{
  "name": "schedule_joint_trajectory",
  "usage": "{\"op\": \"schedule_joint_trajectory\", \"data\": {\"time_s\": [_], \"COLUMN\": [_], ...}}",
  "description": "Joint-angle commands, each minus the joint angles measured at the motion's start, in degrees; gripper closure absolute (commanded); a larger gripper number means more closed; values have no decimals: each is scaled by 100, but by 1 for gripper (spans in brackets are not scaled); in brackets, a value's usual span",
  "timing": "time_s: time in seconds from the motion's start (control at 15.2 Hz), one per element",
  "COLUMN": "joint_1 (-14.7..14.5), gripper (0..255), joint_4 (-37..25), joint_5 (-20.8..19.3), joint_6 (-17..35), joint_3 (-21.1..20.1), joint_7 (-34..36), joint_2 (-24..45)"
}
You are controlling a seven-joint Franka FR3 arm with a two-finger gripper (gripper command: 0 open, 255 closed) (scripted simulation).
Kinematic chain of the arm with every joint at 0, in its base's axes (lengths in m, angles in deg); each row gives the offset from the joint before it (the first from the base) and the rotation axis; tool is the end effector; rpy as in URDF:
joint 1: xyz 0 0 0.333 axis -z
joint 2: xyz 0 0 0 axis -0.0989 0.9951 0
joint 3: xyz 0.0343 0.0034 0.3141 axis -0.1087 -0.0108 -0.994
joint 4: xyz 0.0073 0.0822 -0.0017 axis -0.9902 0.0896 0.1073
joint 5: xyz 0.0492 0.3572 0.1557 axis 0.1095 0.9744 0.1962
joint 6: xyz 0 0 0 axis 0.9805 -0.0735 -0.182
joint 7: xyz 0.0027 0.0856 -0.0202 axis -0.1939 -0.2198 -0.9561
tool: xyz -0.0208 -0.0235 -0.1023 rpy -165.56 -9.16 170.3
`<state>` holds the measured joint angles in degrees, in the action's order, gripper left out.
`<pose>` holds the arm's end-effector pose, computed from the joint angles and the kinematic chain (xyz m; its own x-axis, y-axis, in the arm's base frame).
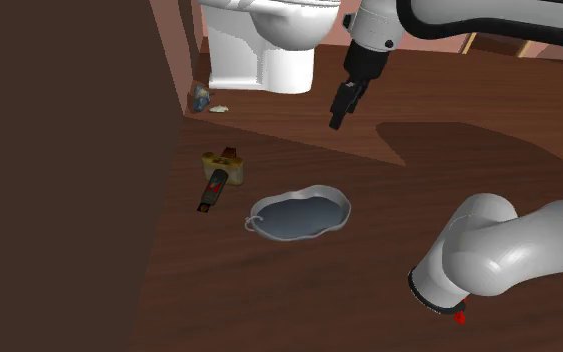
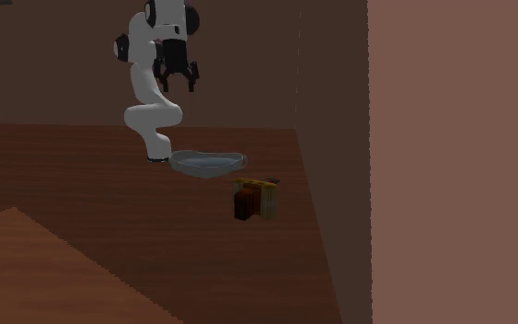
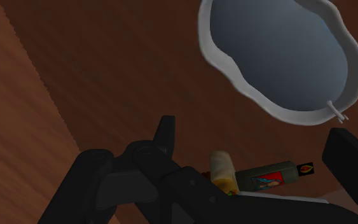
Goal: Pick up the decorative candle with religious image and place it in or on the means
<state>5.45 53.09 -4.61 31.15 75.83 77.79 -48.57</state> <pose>0.3309 0.0269 0.6221 0.9769 0.1693 0.1305 0.1628 -0.9849 0.0588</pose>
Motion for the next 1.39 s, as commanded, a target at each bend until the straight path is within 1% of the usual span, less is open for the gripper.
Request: {"op": "schedule_joint_trajectory", "data": {"time_s": [0.0, 0.33, 0.66, 0.99, 1.32], "joint_1": [0, -19, -31, -46, -88], "gripper": [0, 0, 0, 0, 0], "joint_4": [0, -207, -589, -1141, -1863], "joint_5": [0, -53, -151, -305, -511], "joint_6": [0, 620, 1122, 1484, 1692], "joint_3": [0, -112, -227, -339, -428], "joint_7": [0, -21, -14, 23, 81], "joint_2": [0, 1016, 2093, 3206, 4345]}}
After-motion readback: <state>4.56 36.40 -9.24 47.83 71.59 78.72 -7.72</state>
